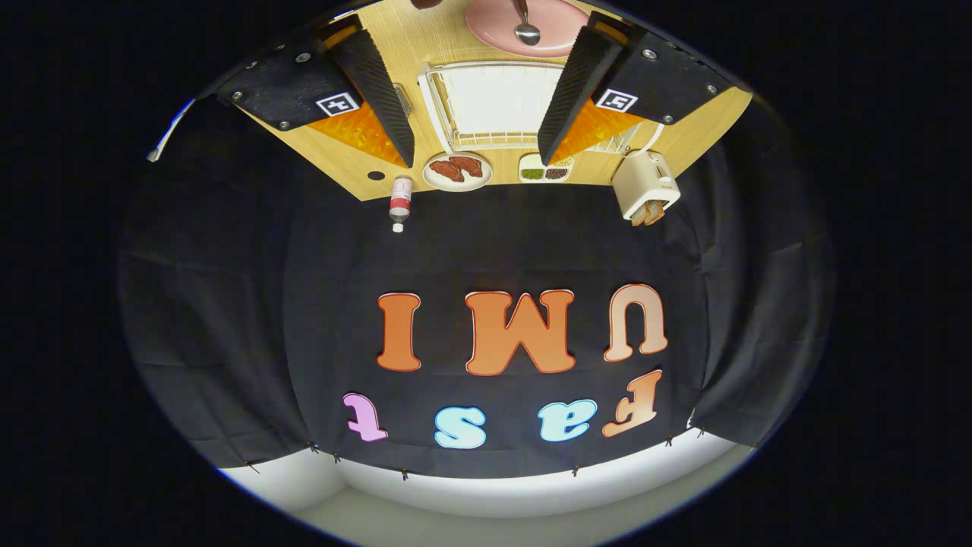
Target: Take the plate from the dish rack, then take the spoon from the basket and place it into the plate.
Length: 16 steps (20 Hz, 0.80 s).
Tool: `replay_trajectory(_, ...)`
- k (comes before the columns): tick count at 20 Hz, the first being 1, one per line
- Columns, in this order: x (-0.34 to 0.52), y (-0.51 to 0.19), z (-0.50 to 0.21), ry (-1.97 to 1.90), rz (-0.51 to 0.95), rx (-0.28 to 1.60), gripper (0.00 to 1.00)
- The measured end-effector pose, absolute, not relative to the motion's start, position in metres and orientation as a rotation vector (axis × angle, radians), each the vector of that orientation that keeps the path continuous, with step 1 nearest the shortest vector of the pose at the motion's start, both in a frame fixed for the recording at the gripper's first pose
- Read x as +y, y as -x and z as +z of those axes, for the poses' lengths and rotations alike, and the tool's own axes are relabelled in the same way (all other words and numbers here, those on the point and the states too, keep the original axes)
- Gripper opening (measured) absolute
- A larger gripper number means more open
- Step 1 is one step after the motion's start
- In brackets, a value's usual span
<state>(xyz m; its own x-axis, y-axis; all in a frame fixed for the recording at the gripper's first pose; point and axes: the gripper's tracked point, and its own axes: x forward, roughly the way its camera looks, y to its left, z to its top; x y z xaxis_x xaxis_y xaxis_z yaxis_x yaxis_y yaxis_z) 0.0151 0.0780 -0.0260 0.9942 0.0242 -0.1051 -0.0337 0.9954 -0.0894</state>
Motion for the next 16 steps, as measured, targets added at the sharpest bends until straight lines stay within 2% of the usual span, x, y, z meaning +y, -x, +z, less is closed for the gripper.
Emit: replay_trajectory(16, 0.053, -0.002, -0.026, 0.057, -0.045, 0.084, 0.97)
